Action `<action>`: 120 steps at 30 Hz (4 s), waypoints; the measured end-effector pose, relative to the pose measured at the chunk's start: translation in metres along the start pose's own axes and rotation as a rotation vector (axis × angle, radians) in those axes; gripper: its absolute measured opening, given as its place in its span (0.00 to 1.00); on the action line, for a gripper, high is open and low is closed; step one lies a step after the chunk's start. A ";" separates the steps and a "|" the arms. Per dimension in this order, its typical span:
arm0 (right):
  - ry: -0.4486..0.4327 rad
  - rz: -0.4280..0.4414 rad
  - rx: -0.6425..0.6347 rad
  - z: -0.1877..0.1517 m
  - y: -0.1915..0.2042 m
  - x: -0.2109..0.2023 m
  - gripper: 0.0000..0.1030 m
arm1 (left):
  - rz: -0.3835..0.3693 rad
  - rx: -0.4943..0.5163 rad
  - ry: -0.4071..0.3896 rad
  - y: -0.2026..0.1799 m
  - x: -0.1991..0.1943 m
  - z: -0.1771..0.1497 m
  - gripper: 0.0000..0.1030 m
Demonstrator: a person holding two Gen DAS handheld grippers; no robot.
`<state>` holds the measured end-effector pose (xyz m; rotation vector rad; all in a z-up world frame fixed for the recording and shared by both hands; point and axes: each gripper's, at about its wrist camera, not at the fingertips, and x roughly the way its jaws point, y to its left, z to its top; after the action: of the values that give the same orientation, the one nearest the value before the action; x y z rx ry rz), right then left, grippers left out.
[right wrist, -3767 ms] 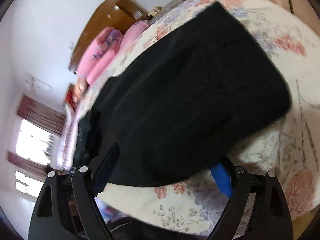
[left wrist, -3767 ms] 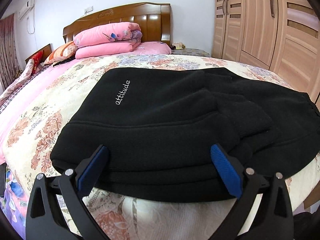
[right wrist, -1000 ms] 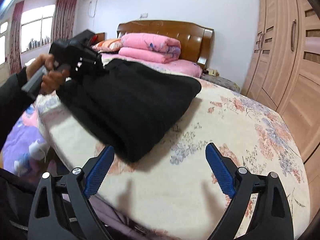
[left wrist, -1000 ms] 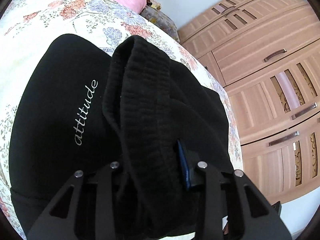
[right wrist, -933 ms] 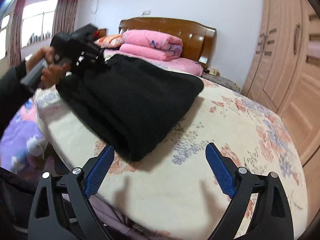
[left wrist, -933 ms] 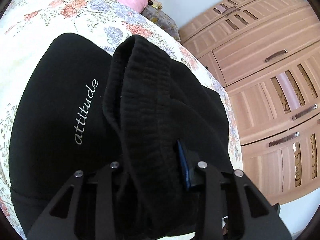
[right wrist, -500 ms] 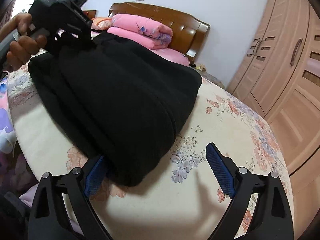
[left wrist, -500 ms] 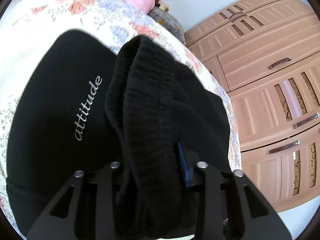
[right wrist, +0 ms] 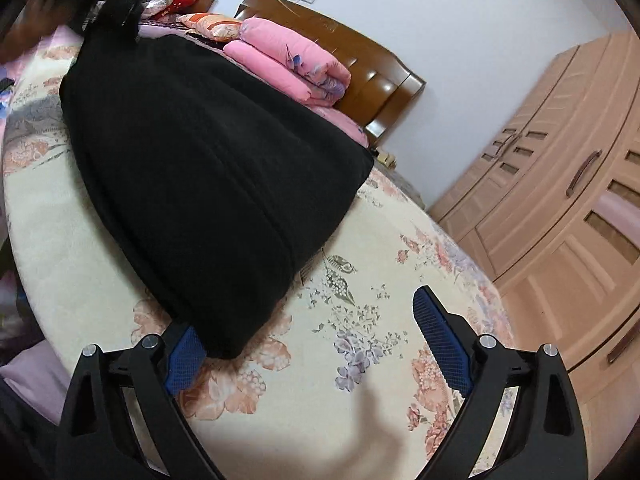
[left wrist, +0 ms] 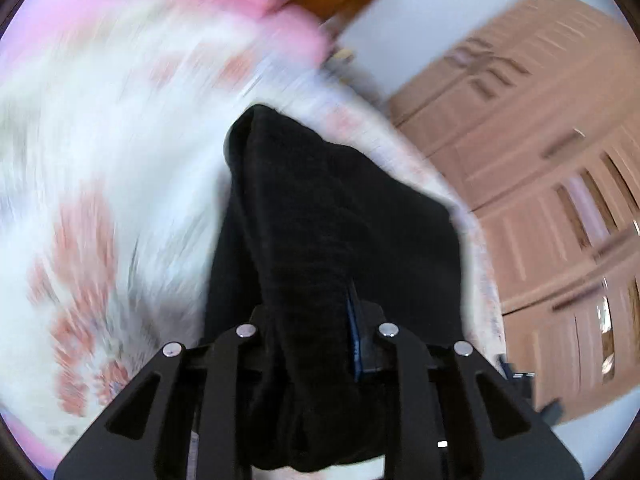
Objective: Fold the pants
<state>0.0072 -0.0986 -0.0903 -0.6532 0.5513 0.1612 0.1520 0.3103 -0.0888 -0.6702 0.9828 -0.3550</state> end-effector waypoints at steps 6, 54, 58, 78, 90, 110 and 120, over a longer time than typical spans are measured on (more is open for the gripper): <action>0.009 -0.006 0.014 -0.001 -0.004 0.000 0.88 | -0.078 0.031 -0.051 -0.011 -0.016 -0.005 0.24; -0.074 0.840 0.378 0.075 -0.117 0.050 0.89 | 0.393 0.549 -0.300 -0.160 -0.020 -0.021 0.98; -0.034 1.005 0.387 0.107 -0.112 0.123 0.89 | 0.470 0.419 -0.166 -0.123 0.041 0.008 0.98; 0.036 1.143 0.461 0.140 -0.107 0.220 0.92 | 0.468 0.398 -0.181 -0.105 0.054 -0.004 0.98; -0.020 0.970 0.413 0.152 -0.113 0.201 0.96 | 0.393 0.257 -0.195 -0.108 0.019 0.012 0.98; 0.018 0.887 0.177 0.131 -0.044 0.137 0.96 | 0.550 0.476 0.010 -0.119 0.096 0.038 0.99; -0.018 0.741 0.249 0.081 -0.027 0.050 0.96 | 0.649 0.524 -0.245 -0.150 0.060 -0.005 0.98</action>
<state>0.0933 -0.0716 -0.0497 -0.1791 0.7634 0.7795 0.1816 0.1628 -0.0299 0.0952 0.7746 0.0518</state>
